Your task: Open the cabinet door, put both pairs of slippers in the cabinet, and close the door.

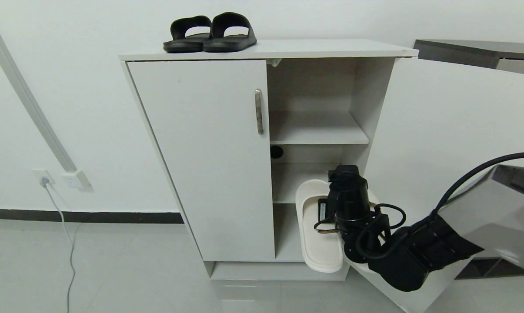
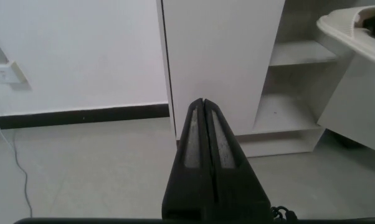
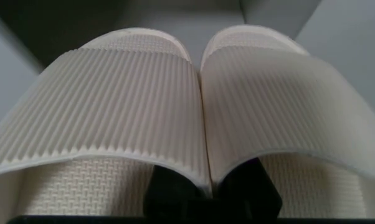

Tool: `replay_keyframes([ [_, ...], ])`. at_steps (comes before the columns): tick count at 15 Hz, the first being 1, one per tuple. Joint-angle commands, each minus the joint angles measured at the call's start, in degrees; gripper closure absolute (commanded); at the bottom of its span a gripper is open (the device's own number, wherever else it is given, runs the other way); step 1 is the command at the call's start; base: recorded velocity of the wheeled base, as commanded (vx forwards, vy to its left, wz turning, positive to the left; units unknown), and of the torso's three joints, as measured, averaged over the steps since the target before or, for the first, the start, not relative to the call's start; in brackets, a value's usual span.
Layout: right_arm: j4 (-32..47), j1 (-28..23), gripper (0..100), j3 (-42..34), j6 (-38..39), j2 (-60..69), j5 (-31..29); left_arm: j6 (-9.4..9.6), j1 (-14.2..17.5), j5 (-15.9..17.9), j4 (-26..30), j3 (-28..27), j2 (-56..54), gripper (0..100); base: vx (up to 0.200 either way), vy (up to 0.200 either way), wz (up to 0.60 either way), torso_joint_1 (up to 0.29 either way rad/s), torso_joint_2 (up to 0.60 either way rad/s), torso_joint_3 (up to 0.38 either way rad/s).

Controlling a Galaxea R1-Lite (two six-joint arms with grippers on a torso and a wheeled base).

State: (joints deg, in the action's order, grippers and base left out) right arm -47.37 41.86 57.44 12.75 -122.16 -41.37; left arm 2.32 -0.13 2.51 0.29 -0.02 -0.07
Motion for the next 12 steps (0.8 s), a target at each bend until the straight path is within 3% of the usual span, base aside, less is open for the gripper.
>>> replay_keyframes([
  [1,-2.6,0.2,100,0.5,-0.9,-4.3,0.2,-0.03,0.0,-0.1,0.0,0.0,0.2,100,0.000,0.000,0.00,0.000,0.00,0.000],
  [12,-4.1,0.2,100,7.0,-1.7,-12.5,0.3,-0.03,0.0,-0.2,0.0,0.0,0.2,100,0.000,0.000,0.00,0.000,0.00,0.000],
])
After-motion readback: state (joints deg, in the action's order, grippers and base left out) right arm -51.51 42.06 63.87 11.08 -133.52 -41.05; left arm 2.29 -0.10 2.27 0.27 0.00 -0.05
